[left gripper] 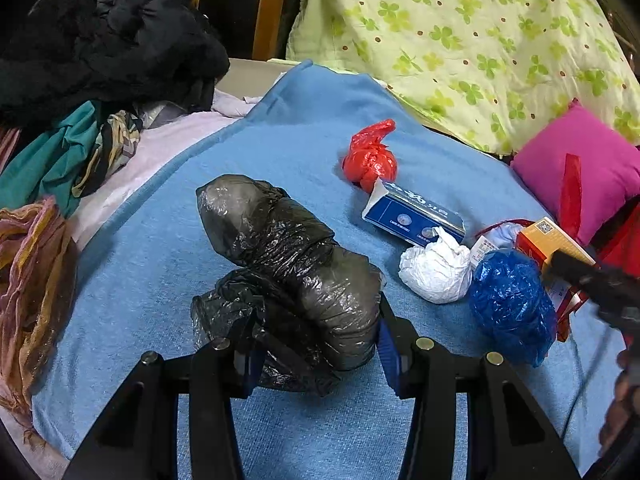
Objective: Collect trash
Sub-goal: 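Lift the black bag and the medicine box and carry both toward the red basket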
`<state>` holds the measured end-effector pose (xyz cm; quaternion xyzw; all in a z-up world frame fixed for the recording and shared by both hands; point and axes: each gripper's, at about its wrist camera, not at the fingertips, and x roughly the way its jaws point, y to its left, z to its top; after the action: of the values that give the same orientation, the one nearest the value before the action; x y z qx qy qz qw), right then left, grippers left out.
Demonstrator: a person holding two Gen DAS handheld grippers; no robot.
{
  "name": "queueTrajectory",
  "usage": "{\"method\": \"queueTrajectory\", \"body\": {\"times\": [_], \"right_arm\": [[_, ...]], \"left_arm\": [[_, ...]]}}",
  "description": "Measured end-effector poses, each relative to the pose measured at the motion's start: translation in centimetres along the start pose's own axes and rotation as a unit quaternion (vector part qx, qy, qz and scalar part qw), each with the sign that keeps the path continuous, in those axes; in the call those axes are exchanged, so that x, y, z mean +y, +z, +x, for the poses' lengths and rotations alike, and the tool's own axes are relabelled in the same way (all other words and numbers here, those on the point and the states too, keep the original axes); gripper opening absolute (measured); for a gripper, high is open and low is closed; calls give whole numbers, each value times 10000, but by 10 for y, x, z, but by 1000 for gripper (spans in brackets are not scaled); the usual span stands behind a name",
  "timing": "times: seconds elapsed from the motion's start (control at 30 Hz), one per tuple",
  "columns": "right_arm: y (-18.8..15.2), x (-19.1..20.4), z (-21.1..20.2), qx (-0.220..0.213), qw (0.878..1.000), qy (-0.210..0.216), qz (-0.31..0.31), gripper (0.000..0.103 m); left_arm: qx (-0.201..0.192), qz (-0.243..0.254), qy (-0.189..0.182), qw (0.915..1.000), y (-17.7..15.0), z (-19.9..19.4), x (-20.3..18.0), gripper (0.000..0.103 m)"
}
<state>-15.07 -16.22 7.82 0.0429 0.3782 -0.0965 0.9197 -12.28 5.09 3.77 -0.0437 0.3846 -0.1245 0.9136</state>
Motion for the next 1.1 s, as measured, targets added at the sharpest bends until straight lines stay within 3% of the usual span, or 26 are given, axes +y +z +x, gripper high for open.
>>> {"method": "queueTrajectory", "body": {"times": [0.03, 0.23, 0.47, 0.57, 0.7, 0.73, 0.77, 0.83, 0.97, 1.1], "right_arm": [[-3, -7, 3, 67, 9998, 114, 168, 57], [-7, -33, -13, -43, 9976, 356, 594, 51], [-16, -54, -64, -336, 9943, 553, 852, 49], [-33, -67, -87, -390, 9940, 459, 918, 41], [-64, -83, -87, -24, 9946, 416, 952, 42], [-71, -85, -88, -13, 9947, 352, 971, 48], [-76, -86, -89, -25, 9946, 283, 1001, 65], [-84, -89, -96, -202, 9929, 201, 1156, 74], [-89, -86, -108, -401, 9898, 205, 1355, 75], [-101, -72, -103, -251, 9863, 353, 1589, 75]], "left_arm": [[2, 3, -3, 10000, 0, 1, 0, 50], [15, 80, -27, 10000, 0, 2, -3, 50], [-42, 163, 40, 9999, -2, 0, -6, 50], [-79, 224, 80, 9997, -4, -2, -8, 50], [-80, 276, 112, 9995, -5, -3, -10, 50], [-74, 279, 120, 9995, -6, -2, -11, 50], [-73, 284, 136, 9995, -6, -3, -11, 50], [-85, 294, 162, 9994, -6, -3, -12, 50], [-76, 297, 178, 9994, -6, -2, -13, 50], [-77, 285, 161, 9994, -5, -1, -12, 50]]}}
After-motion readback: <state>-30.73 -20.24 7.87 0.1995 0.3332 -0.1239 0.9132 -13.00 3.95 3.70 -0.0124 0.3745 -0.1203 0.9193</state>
